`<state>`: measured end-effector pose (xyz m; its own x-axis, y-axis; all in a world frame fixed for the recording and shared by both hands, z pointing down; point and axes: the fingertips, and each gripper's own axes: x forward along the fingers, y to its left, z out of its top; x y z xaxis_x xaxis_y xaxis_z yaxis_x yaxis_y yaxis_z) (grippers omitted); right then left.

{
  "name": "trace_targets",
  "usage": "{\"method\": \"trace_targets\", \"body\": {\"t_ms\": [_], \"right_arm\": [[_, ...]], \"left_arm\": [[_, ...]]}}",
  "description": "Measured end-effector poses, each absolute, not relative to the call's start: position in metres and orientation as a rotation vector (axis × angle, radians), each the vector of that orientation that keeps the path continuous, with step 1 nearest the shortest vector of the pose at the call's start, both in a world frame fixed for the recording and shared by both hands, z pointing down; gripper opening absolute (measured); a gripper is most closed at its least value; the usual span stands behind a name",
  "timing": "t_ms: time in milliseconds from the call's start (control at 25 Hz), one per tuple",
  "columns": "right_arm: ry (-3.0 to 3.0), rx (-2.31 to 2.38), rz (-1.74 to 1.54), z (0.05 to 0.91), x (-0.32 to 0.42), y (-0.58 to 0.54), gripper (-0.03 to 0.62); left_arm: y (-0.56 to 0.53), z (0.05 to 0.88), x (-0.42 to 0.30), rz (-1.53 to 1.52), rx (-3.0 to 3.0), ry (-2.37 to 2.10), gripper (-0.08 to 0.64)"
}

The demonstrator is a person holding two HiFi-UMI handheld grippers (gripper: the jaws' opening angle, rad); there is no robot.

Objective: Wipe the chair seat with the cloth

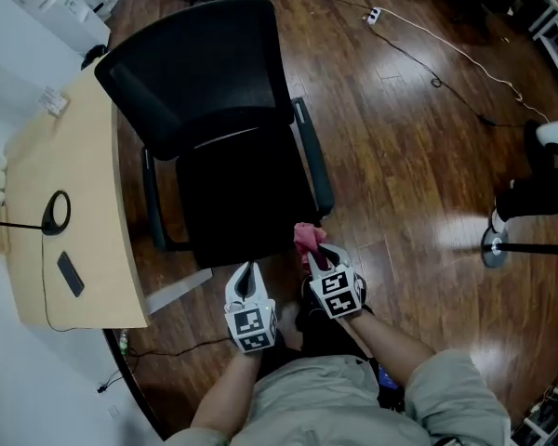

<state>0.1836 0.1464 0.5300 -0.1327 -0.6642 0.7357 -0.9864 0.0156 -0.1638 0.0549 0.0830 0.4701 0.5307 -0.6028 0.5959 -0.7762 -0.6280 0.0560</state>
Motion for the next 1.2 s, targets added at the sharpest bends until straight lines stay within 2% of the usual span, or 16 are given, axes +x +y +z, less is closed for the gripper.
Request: {"method": "trace_targets", "body": {"t_ms": [280, 680, 960, 1200], "right_arm": [[-2.040, 1.540, 0.750, 0.454, 0.095, 0.113, 0.067], [-2.294, 1.210, 0.551, 0.391, -0.135, 0.059, 0.067], [-2.353, 1.057, 0.468, 0.377, -0.262, 0.022, 0.069], [-2.350, 1.006, 0.490, 0.391, -0.339, -0.013, 0.069]], "left_arm": [[0.085, 0.423, -0.035, 0.704, 2.380, -1.302, 0.005], [0.061, 0.375, -0.236, 0.620, 2.259, -1.555, 0.005], [0.040, 0.359, -0.355, 0.551, 2.164, -1.710, 0.005], [0.038, 0.358, -0.437, 0.554, 2.086, -1.792, 0.005]]}}
